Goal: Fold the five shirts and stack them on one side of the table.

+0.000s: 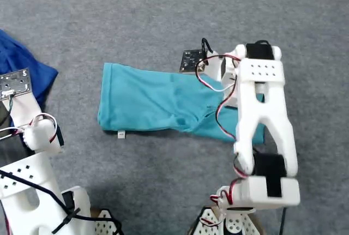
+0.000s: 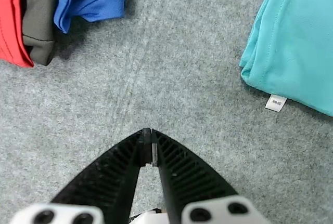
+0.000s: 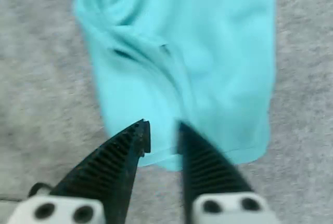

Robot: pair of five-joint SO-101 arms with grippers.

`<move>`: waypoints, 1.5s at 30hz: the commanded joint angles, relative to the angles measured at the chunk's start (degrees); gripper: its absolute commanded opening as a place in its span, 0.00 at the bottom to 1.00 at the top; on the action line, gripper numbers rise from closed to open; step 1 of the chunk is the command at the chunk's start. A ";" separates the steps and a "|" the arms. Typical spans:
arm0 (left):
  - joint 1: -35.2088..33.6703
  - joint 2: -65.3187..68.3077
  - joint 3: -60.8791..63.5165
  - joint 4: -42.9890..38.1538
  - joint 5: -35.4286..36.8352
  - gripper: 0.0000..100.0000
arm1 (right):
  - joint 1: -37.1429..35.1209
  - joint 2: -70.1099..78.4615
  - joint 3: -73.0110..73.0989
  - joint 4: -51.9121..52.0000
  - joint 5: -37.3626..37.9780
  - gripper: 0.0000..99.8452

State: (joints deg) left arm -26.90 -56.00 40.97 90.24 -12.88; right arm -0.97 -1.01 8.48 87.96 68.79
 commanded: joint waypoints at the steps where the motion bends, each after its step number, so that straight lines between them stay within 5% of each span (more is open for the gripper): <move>1: -0.26 -0.75 -0.70 0.26 -0.44 0.02 | -1.19 -4.79 4.18 1.05 0.62 0.00; 9: -0.26 -0.75 -0.70 0.00 -0.44 0.02 | -7.87 -2.68 15.96 -8.35 -0.88 0.01; 19: -0.44 -0.75 -0.35 0.09 -0.44 0.02 | -12.09 8.31 14.11 -22.33 -3.78 0.01; 34: 1.23 1.36 -2.46 -3.34 0.00 0.02 | -10.24 8.04 -0.31 -11.25 -4.92 0.01; 39: 3.96 14.46 -10.02 -3.25 2.81 0.03 | -8.13 1.36 -3.21 -7.38 -6.07 0.01; 45: 9.67 35.91 -26.02 0.44 9.05 0.17 | 0.13 -4.18 -10.07 -5.98 -10.73 0.01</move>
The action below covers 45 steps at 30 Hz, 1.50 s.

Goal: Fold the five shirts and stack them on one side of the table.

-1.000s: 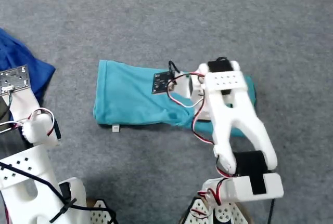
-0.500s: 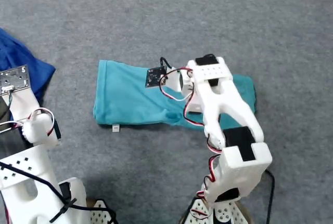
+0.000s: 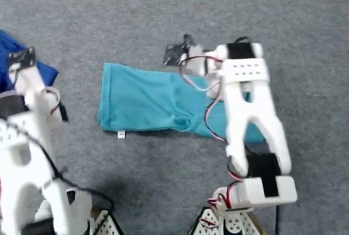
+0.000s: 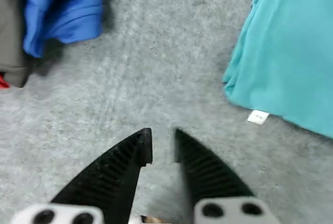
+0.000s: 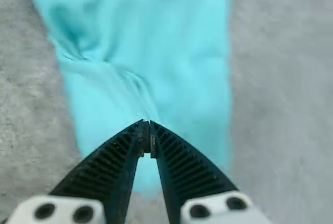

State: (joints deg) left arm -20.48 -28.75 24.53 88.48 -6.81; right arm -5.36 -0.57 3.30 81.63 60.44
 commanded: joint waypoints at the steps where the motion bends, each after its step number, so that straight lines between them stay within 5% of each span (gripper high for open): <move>1: 4.48 12.00 -12.13 2.99 3.96 0.19 | 6.46 -4.62 -5.93 0.18 -3.87 0.01; 7: 11.60 29.32 -25.85 4.84 7.38 0.26 | 13.58 -1.36 -6.37 -6.07 -14.95 0.01; 14: 14.42 46.11 -39.56 3.52 7.56 0.28 | 13.58 4.26 -6.81 -14.07 -21.19 0.01; 40: 18.11 81.10 -65.58 3.69 7.12 0.27 | 14.02 5.67 -6.37 -19.08 -21.36 0.01; 45: 17.76 82.24 -67.08 3.78 7.12 0.17 | 14.02 7.08 -6.73 -19.08 -21.36 0.01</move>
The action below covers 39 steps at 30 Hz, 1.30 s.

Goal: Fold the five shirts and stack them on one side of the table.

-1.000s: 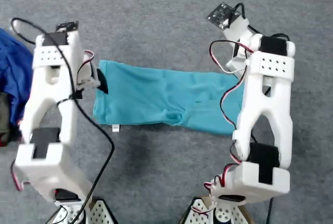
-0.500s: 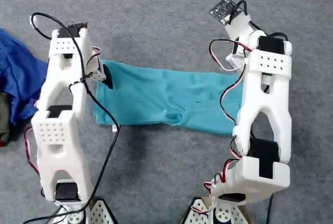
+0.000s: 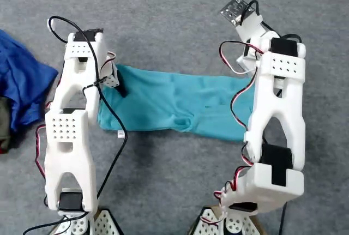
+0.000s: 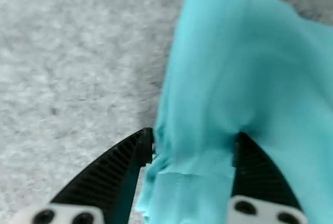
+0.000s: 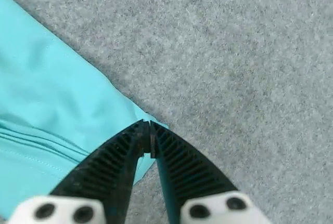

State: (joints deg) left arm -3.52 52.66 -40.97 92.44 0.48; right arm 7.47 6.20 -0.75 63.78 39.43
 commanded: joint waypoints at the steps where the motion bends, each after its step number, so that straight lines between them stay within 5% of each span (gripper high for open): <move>1: 0.88 0.92 -1.67 -0.18 -0.18 0.13 | 1.19 0.66 -2.77 -1.23 -0.35 0.01; 5: 1.23 0.92 -1.67 -0.26 -0.18 0.02 | 1.19 1.01 -2.77 -1.23 -0.35 0.01; 14: -0.53 0.31 -5.19 2.37 -0.09 0.02 | 1.45 1.36 -3.30 -1.49 -0.35 0.01; 25: -4.31 -0.31 -23.47 8.35 0.18 0.02 | 11.12 4.70 -10.77 -2.02 0.53 0.01; 34: 10.81 -7.34 -23.82 8.35 0.18 0.02 | 21.14 16.57 -20.00 -8.79 -0.35 0.01; 39: 21.27 -8.40 -24.35 8.35 0.35 0.02 | 25.10 27.56 -25.19 -15.03 -9.49 0.01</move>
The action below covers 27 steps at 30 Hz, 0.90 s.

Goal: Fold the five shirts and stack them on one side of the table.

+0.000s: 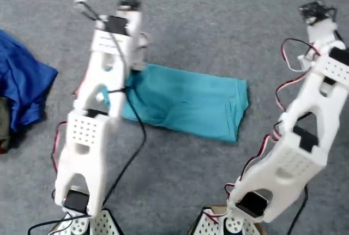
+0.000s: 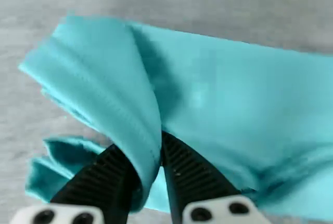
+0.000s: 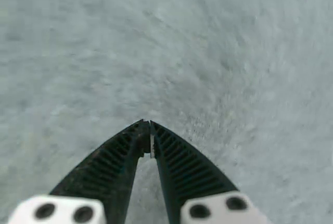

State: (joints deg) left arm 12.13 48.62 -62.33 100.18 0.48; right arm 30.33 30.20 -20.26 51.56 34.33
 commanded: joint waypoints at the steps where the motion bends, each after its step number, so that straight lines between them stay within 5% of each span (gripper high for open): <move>1: 7.38 -4.35 -2.99 0.62 0.35 0.02 | 2.68 5.23 -7.34 -2.64 -5.80 0.01; 8: 15.74 -4.79 -4.48 0.53 0.88 0.02 | 6.37 13.05 -19.03 -0.35 -14.59 0.01; 21: 19.43 -4.18 -16.00 0.35 12.57 0.02 | 6.55 21.58 -34.95 9.41 -15.21 0.01; 27: 22.95 -4.18 -15.65 -5.71 16.97 0.02 | 7.34 24.04 -40.04 11.78 -17.49 0.01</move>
State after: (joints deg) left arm 33.32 48.53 -75.25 97.36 15.34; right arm 35.96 54.37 -55.60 62.55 18.95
